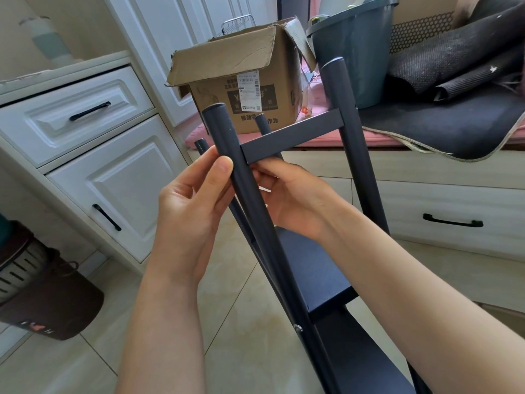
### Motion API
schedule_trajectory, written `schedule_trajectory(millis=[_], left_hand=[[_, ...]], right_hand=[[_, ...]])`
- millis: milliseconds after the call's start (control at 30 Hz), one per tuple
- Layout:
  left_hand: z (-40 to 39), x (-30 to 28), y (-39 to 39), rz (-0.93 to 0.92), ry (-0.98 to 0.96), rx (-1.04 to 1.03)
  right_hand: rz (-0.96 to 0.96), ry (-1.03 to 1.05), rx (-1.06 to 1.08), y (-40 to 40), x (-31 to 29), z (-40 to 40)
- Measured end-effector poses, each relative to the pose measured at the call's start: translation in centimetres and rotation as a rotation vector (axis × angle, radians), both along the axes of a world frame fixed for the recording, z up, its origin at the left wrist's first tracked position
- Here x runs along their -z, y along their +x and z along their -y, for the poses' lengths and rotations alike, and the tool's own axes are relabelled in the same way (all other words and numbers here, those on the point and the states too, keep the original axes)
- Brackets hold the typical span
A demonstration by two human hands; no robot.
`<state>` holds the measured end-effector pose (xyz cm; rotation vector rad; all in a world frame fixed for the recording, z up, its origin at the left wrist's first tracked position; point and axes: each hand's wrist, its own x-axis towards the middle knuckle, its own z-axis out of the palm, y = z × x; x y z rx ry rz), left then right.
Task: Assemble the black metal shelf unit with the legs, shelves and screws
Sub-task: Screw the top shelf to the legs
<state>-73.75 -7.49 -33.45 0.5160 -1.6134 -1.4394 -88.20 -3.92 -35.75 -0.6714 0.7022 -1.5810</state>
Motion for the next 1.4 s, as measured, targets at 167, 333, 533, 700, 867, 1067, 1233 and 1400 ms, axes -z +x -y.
schedule_trajectory(millis=[167,333,533,700,867,1067,1233,1400], left_hand=[[0.16,0.07,0.02,0.01,-0.001,-0.011],[0.16,0.08,0.1,0.002,-0.008,0.003],[0.3,0.27,0.06,-0.013,0.003,0.004],[0.1,0.17,0.09,-0.016,-0.005,0.007],[0.07,0.05,0.08,-0.015,0.002,0.003],[0.13,0.08,0.12,-0.003,0.011,-0.001],[0.05,0.1,0.1,0.001,0.011,-0.009],[0.14,0.05,0.07,-0.002,0.009,-0.011]], right_hand=[[0.036,-0.039,0.004,-0.07,-0.14,0.14],[0.04,-0.071,0.007,-0.48,-0.02,0.17],[0.027,-0.048,0.013,-0.23,-0.1,0.17],[-0.018,-0.023,0.046,0.06,-0.27,0.12],[0.042,-0.07,0.036,-0.06,-0.19,0.03],[-0.02,-0.053,0.037,-0.11,-0.13,-0.01],[-0.04,-0.064,0.073,0.02,-0.45,-0.04],[-0.027,-0.096,0.037,-0.26,-0.07,-0.2]])
